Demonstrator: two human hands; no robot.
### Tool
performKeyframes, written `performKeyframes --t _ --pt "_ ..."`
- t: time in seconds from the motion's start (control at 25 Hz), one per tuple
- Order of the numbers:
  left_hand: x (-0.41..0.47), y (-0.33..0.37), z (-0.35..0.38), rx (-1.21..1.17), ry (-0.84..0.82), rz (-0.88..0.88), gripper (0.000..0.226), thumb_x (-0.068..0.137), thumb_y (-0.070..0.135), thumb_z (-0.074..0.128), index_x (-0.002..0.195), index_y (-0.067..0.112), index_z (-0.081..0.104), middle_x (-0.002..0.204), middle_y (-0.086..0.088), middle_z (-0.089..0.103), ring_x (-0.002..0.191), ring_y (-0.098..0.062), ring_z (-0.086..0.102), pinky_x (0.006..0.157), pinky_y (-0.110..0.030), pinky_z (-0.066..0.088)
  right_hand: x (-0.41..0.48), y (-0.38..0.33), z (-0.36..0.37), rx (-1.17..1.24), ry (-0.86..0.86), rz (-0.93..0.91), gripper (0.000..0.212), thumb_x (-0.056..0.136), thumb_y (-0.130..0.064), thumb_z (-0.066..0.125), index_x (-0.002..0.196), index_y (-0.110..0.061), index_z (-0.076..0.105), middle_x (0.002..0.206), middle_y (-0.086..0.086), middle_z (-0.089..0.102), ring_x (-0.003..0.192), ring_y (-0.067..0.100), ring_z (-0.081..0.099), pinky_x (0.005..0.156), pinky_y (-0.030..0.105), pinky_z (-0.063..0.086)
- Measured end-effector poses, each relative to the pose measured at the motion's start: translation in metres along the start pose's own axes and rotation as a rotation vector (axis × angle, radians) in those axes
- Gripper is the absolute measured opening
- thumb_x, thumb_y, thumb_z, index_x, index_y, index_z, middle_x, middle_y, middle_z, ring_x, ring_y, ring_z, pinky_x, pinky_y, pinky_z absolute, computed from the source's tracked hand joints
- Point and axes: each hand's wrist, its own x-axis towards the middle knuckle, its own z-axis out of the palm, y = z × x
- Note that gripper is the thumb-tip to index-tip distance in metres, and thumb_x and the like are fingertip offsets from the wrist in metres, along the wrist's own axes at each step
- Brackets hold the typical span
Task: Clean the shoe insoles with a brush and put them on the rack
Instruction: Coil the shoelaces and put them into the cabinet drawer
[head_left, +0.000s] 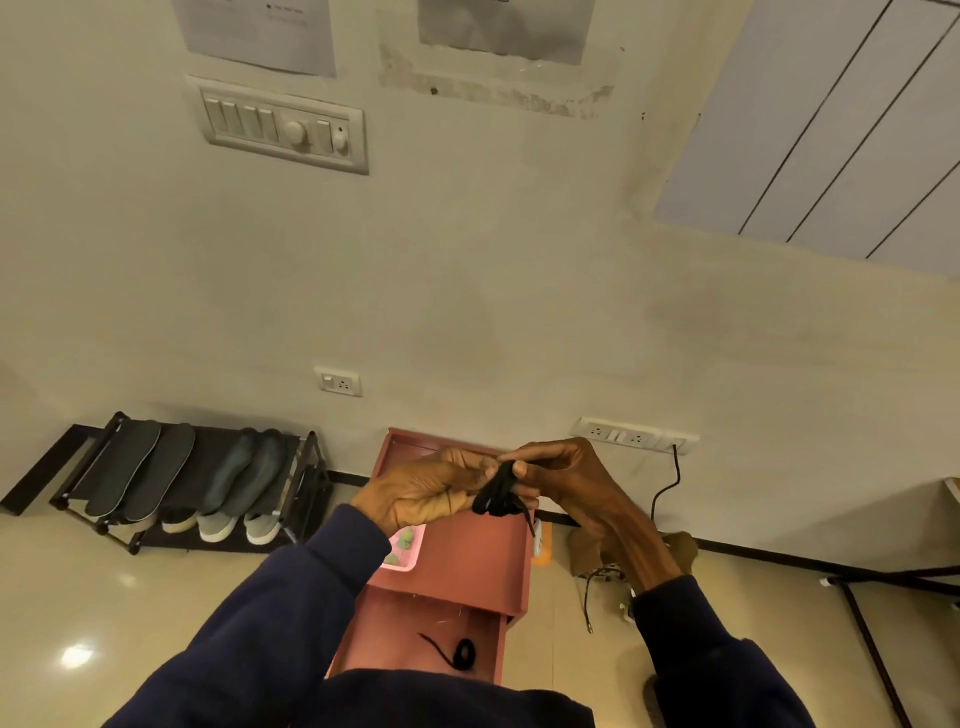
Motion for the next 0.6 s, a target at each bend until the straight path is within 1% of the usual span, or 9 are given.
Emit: performKeyframes --t 0.04,0.16,0.2,0.24,0.32,0.36,0.44,0.52,0.6 --pt "0.0 0.0 -0.002 0.015 -0.025 0.014 0.045 0.08 -0.001 0.082 0.118 -0.013 0.062 0.13 -0.029 0.053 0.136 -0.048 0.04 0.125 -0.053 0.022 0.001 -0.001 -0.001 0.017 -0.032 -0.004 0.025 0.092 -0.002 0.07 0.113 0.012 0.071 0.089 0.028 0.07 0.067 0.025 0.065 0.064 0.034 0.054" --pt "-0.002 0.009 0.001 0.094 -0.085 0.013 0.025 0.091 0.004 0.066 0.112 -0.008 0.069 0.115 -0.028 0.067 0.115 -0.039 0.066 0.116 -0.049 0.04 0.006 -0.003 -0.003 0.013 -0.084 -0.009 0.021 0.093 -0.002 0.069 0.108 0.013 0.072 0.078 0.028 0.067 0.06 0.033 0.061 0.06 0.037 0.054" --pt "-0.002 0.012 0.003 0.112 -0.088 0.017 0.025 0.095 0.006 0.06 0.113 -0.007 0.07 0.11 -0.028 0.07 0.107 -0.039 0.069 0.113 -0.052 0.042 0.008 -0.003 -0.003 0.007 -0.079 -0.011 0.02 0.093 -0.003 0.069 0.106 0.013 0.072 0.077 0.03 0.067 0.06 0.035 0.061 0.061 0.039 0.055" --pt "0.001 0.014 0.003 0.135 -0.069 0.031 0.028 0.098 0.008 0.054 0.117 -0.009 0.068 0.104 -0.028 0.071 0.1 -0.041 0.07 0.11 -0.055 0.045 0.012 -0.002 -0.002 0.005 -0.054 -0.008 0.02 0.092 -0.004 0.071 0.103 0.012 0.073 0.079 0.032 0.068 0.062 0.037 0.064 0.063 0.041 0.056" --pt "0.004 0.02 0.005 0.186 0.055 0.077 0.036 0.101 0.012 0.045 0.12 -0.014 0.062 0.089 -0.027 0.07 0.082 -0.042 0.07 0.089 -0.05 0.058 0.023 0.003 0.003 -0.02 0.047 -0.01 0.021 0.089 -0.009 0.076 0.1 0.008 0.075 0.085 0.031 0.071 0.073 0.039 0.07 0.074 0.047 0.059" --pt "0.004 0.024 0.006 0.215 0.124 0.109 0.037 0.1 0.012 0.041 0.113 -0.014 0.064 0.082 -0.027 0.069 0.073 -0.04 0.069 0.077 -0.043 0.059 0.028 0.005 0.009 -0.035 0.104 -0.017 0.022 0.087 -0.011 0.078 0.099 0.006 0.077 0.087 0.029 0.073 0.078 0.039 0.072 0.078 0.05 0.06" --pt "0.007 0.032 0.005 0.284 0.226 0.192 0.032 0.098 0.011 0.041 0.094 -0.009 0.066 0.075 -0.028 0.067 0.061 -0.036 0.064 0.062 -0.035 0.056 0.04 0.009 0.022 -0.023 0.213 -0.041 0.023 0.084 -0.013 0.079 0.098 0.005 0.078 0.088 0.028 0.074 0.081 0.039 0.073 0.078 0.047 0.061" --pt "0.009 0.04 -0.002 0.349 0.291 0.267 0.03 0.098 0.011 0.044 0.085 -0.005 0.066 0.072 -0.028 0.066 0.057 -0.034 0.062 0.056 -0.032 0.053 0.048 0.009 0.037 -0.001 0.3 -0.06 0.023 0.082 -0.014 0.08 0.096 0.005 0.078 0.086 0.026 0.074 0.077 0.035 0.073 0.074 0.039 0.06" --pt "0.008 0.051 -0.017 0.376 0.267 0.295 0.032 0.101 0.014 0.045 0.084 -0.001 0.068 0.075 -0.028 0.066 0.065 -0.037 0.062 0.059 -0.033 0.054 0.058 0.005 0.052 -0.027 0.382 -0.086 0.024 0.079 -0.018 0.081 0.094 0.001 0.079 0.084 0.019 0.076 0.076 0.03 0.074 0.072 0.033 0.06"
